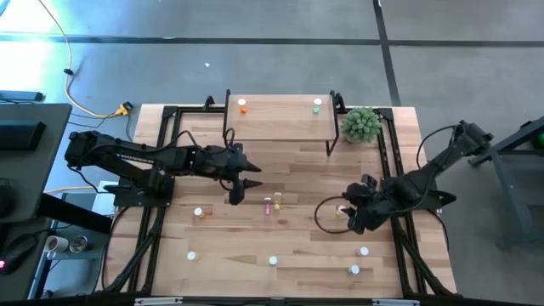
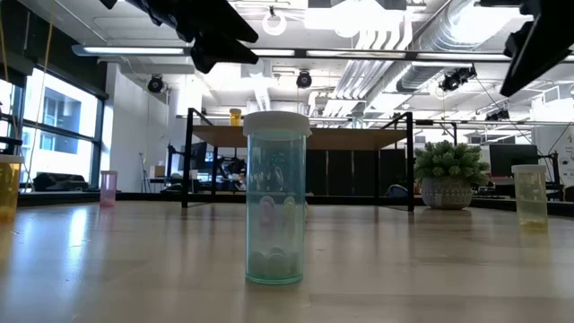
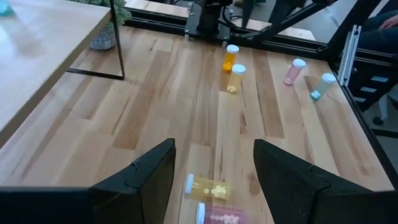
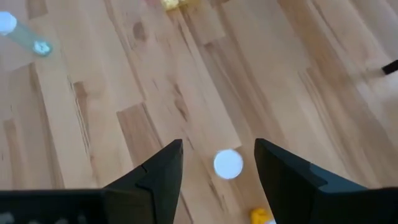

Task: Pick and place medicine bottles onto shelf by color
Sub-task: Put the top right yellow pill bottle on the shelf

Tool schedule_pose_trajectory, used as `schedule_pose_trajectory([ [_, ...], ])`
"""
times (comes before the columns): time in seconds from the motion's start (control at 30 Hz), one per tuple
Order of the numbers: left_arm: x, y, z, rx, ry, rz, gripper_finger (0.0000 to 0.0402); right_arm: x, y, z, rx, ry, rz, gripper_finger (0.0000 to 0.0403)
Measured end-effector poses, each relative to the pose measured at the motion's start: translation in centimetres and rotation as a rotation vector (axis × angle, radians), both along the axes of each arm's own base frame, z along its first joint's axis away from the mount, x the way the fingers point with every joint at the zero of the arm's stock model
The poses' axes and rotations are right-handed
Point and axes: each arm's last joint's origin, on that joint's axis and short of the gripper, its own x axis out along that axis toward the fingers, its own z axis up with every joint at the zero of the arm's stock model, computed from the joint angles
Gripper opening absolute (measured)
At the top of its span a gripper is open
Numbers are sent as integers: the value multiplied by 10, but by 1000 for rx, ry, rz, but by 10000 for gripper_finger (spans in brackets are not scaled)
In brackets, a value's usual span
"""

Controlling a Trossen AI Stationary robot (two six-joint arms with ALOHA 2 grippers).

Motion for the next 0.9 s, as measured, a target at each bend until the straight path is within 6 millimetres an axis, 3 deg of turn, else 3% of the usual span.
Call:
schedule_pose_trajectory([
  [0.27,0,-4,0,-8,1,-11,207,7,18,-23,-4,80,-96,191],
  [0.47,0,-6,0,-2,3,-20,207,14,23,-38,14,85,-289,191],
  [0.7,0,-6,0,-1,3,-21,207,20,19,-44,147,37,-603,191],
  [0.9,0,-8,-1,-2,4,-28,207,20,20,-44,206,37,-689,191],
])
